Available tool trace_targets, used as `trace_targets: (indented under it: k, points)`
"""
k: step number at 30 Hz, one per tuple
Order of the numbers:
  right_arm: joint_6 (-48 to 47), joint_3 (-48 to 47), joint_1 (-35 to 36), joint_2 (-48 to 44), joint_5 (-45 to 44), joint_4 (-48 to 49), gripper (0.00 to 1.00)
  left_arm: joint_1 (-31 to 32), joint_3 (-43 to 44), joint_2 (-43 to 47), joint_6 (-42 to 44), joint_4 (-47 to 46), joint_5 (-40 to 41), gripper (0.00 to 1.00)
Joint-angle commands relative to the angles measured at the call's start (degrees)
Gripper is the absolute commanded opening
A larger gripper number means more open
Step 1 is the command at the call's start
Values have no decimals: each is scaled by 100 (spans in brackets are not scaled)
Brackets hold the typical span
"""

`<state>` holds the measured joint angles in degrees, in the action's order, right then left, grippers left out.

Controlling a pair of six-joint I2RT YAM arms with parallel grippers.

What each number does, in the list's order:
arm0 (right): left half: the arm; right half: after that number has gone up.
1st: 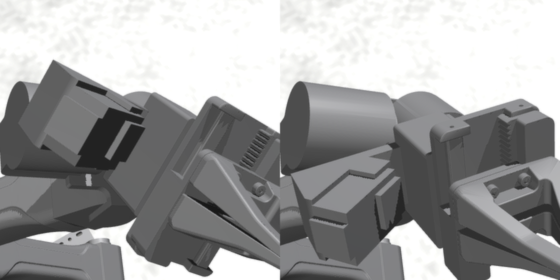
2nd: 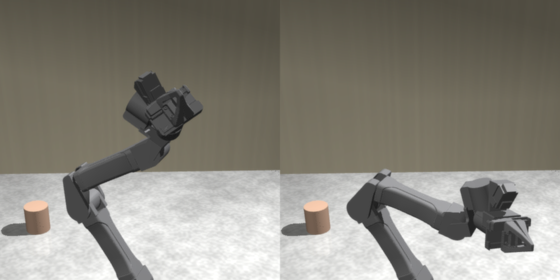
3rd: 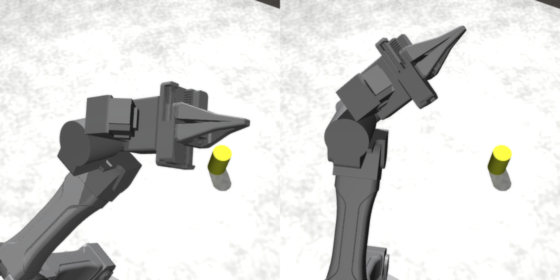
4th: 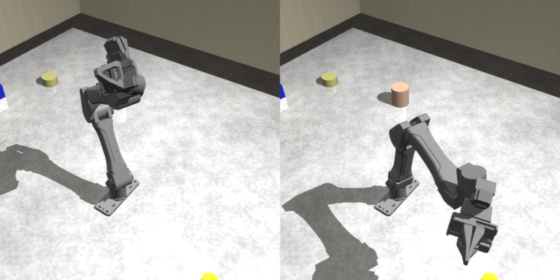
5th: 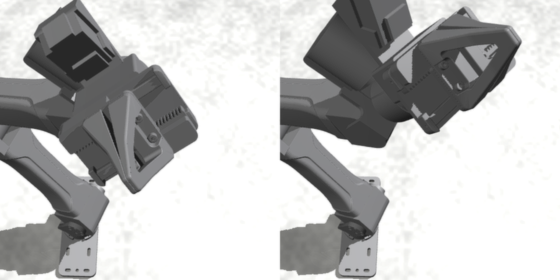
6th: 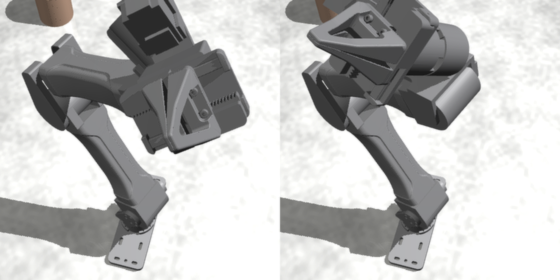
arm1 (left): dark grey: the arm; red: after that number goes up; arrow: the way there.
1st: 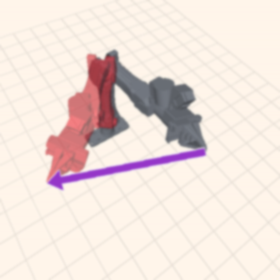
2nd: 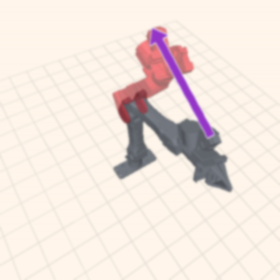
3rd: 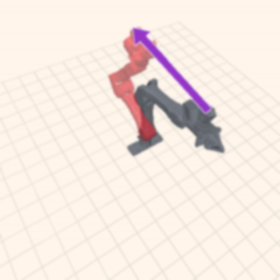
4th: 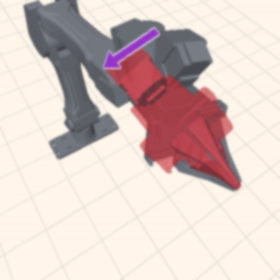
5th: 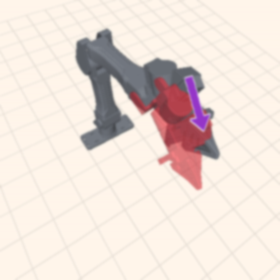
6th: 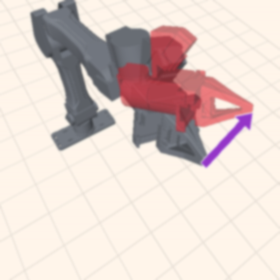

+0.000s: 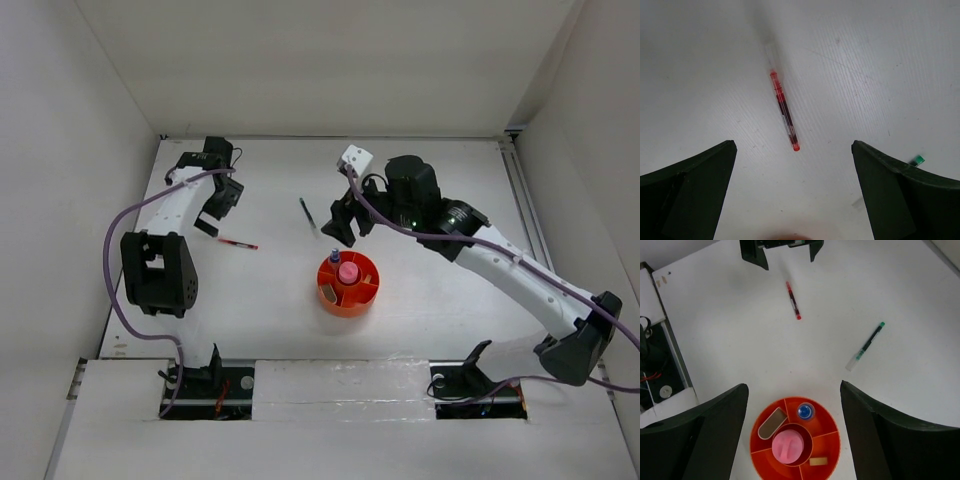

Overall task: Sort the stationery into containers
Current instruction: Pick up the pen from the center of the board.

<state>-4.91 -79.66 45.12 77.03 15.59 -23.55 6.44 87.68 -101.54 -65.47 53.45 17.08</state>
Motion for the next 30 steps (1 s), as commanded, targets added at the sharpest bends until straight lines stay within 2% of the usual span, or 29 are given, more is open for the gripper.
trace_targets:
  k: [1,6,11,16,19,23,30]
  points:
    - [280,-163,-100,13,286,467,80,7,250,73,60,280,269,100]
    - [-53,-1478,-100,636,225,1,80,-98,-172,73,298,-80,58,100]
    - [-256,-2291,-100,1253,339,-351,80,-99,-575,125,369,-308,-283,100]
    - [-98,-2221,-100,1227,278,-229,80,278,-963,284,150,-651,-582,100]
    - [-98,-1923,-100,990,225,-229,80,349,-1121,30,-44,-880,-943,100]
    - [-45,-1440,-100,647,365,-89,80,613,-1069,-295,-439,-933,-891,100]
    - [-151,-1123,5,163,41,-88,80,613,-1016,-490,-958,-933,-750,99]
